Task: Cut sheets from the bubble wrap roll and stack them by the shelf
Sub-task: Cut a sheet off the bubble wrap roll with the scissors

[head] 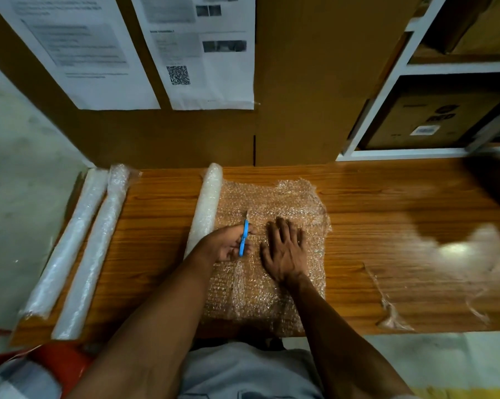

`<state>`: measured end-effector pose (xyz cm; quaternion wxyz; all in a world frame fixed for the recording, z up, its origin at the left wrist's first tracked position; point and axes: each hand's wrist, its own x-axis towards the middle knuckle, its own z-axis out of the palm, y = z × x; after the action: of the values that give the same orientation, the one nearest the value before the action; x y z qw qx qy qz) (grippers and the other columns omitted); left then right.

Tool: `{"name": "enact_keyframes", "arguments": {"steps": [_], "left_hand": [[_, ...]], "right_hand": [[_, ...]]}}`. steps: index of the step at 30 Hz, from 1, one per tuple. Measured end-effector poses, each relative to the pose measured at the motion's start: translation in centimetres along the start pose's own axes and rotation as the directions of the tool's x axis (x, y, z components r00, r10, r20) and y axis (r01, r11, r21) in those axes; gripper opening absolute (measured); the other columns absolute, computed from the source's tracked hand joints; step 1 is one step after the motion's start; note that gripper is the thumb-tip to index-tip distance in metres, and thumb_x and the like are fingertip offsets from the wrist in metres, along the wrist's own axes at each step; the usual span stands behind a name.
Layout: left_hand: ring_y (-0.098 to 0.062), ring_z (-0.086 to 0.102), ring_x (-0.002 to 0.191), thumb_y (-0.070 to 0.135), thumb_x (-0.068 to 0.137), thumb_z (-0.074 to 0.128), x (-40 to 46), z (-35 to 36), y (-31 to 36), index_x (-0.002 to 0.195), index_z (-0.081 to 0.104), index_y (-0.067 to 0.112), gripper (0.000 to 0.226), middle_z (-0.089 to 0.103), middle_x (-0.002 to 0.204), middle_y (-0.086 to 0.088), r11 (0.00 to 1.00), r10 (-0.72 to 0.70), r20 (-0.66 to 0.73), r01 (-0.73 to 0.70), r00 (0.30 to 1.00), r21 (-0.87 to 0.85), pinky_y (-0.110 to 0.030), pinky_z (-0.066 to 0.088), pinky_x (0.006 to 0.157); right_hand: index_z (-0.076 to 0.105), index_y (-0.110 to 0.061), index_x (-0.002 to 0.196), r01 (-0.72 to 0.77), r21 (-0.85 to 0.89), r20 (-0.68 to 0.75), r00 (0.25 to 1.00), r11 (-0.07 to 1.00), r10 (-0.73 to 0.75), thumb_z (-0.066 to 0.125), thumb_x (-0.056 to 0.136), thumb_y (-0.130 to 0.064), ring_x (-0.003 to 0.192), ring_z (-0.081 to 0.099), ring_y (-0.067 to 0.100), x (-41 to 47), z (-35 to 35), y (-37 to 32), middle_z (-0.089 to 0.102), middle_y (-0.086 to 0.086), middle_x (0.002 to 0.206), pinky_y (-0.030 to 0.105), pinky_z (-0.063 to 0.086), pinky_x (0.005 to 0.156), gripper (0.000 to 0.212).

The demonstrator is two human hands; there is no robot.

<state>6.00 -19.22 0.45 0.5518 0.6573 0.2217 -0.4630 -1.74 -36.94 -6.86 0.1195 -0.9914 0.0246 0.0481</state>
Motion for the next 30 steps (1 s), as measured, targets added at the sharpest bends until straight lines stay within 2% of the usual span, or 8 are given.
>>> {"name": "enact_keyframes", "arguments": {"steps": [3, 6, 11, 13, 17, 20, 25, 30], "left_hand": [[-0.012, 0.067, 0.056, 0.038, 0.103, 0.056, 0.4, 0.3, 0.2, 0.107, 0.070, 0.021, 0.022, 0.069, 0.087, -0.009, 1.000, 0.017, -0.025, -0.018, 1.000, -0.021, -0.014, 0.034, 0.036], [-0.011, 0.065, 0.051, 0.035, 0.099, 0.063, 0.9, 0.4, 0.4, 0.102, 0.071, 0.013, 0.024, 0.070, 0.081, -0.008, 1.000, 0.003, -0.046, -0.003, 0.999, 0.013, -0.014, 0.032, 0.034], [-0.007, 0.054, 0.041, 0.028, 0.102, 0.060, 1.9, 0.2, 0.4, 0.105, 0.071, 0.009, 0.023, 0.070, 0.084, -0.014, 0.998, 0.041, -0.098, -0.037, 0.994, 0.042, -0.014, 0.028, 0.034], [-0.009, 0.061, 0.049, 0.024, 0.101, 0.063, 2.3, 0.3, 0.2, 0.111, 0.072, 0.006, 0.023, 0.073, 0.083, -0.014, 0.997, 0.068, -0.134, -0.063, 0.989, 0.037, -0.016, 0.028, 0.037], [-0.008, 0.063, 0.047, 0.015, 0.096, 0.070, 2.5, 0.5, -0.1, 0.095, 0.072, 0.006, 0.009, 0.072, 0.071, -0.009, 0.996, 0.086, -0.186, -0.086, 0.979, 0.006, -0.015, 0.027, 0.034], [-0.010, 0.063, 0.052, 0.014, 0.097, 0.069, 2.7, 0.3, 0.1, 0.093, 0.072, 0.007, 0.008, 0.073, 0.077, -0.011, 0.997, 0.075, -0.182, -0.080, 0.980, -0.017, -0.015, 0.028, 0.034], [-0.010, 0.054, 0.064, 0.024, 0.093, 0.074, 2.8, -0.5, 0.3, 0.099, 0.077, 0.012, 0.013, 0.079, 0.089, -0.009, 0.997, 0.034, -0.119, -0.025, 0.992, 0.079, -0.018, 0.025, 0.040], [-0.011, 0.070, 0.069, 0.032, 0.099, 0.065, 1.8, -0.3, 1.4, 0.096, 0.076, 0.018, 0.019, 0.076, 0.088, -0.003, 0.998, -0.013, -0.028, 0.014, 1.000, 0.063, -0.016, 0.041, 0.042]], "right_hand": [[-0.004, -0.029, 0.168, 0.015, 0.003, 0.025, 1.000, 1.000, -0.015, 0.014, 0.106, -0.064, 0.162, -0.010, 0.029, 1.5, -0.3, 0.3, -0.009, 0.004, 0.175, 0.057, -0.003, 0.129, 0.074], [-0.012, -0.029, 0.166, 0.011, -0.041, 0.079, 0.997, 0.999, -0.008, 0.010, 0.104, -0.064, 0.160, -0.018, 0.028, 2.4, -0.1, 0.8, -0.019, 0.004, 0.173, 0.059, -0.007, 0.128, 0.074], [-0.007, -0.027, 0.167, 0.015, -0.078, 0.053, 0.999, 0.997, -0.011, 0.011, 0.106, -0.064, 0.160, -0.017, 0.027, 2.2, 0.3, 1.1, -0.016, 0.004, 0.174, 0.061, -0.005, 0.127, 0.074], [-0.007, -0.028, 0.167, 0.014, -0.076, 0.045, 0.999, 0.997, -0.010, 0.011, 0.106, -0.065, 0.160, -0.017, 0.027, 2.2, 0.5, 1.1, -0.016, 0.004, 0.174, 0.061, -0.004, 0.127, 0.074], [-0.008, -0.028, 0.167, 0.014, -0.093, 0.047, 0.999, 0.996, -0.009, 0.004, 0.104, -0.068, 0.160, -0.018, 0.028, 2.3, 0.7, 1.2, -0.016, 0.005, 0.174, 0.060, -0.005, 0.127, 0.076], [-0.008, -0.028, 0.167, 0.013, -0.093, 0.040, 0.999, 0.996, -0.009, 0.005, 0.104, -0.068, 0.160, -0.018, 0.027, 2.3, 0.7, 1.2, -0.017, 0.005, 0.174, 0.060, -0.005, 0.127, 0.076], [-0.006, -0.026, 0.167, 0.013, -0.090, 0.030, 1.000, 0.996, -0.011, 0.007, 0.104, -0.068, 0.161, -0.016, 0.027, 2.3, 1.0, 1.4, -0.012, 0.006, 0.175, 0.061, -0.003, 0.127, 0.077], [-0.009, -0.026, 0.167, 0.020, -0.105, 0.057, 0.998, 0.994, -0.014, 0.004, 0.103, -0.069, 0.160, -0.018, 0.028, 2.3, 0.7, 1.3, -0.015, 0.007, 0.174, 0.061, -0.005, 0.127, 0.078]]}}
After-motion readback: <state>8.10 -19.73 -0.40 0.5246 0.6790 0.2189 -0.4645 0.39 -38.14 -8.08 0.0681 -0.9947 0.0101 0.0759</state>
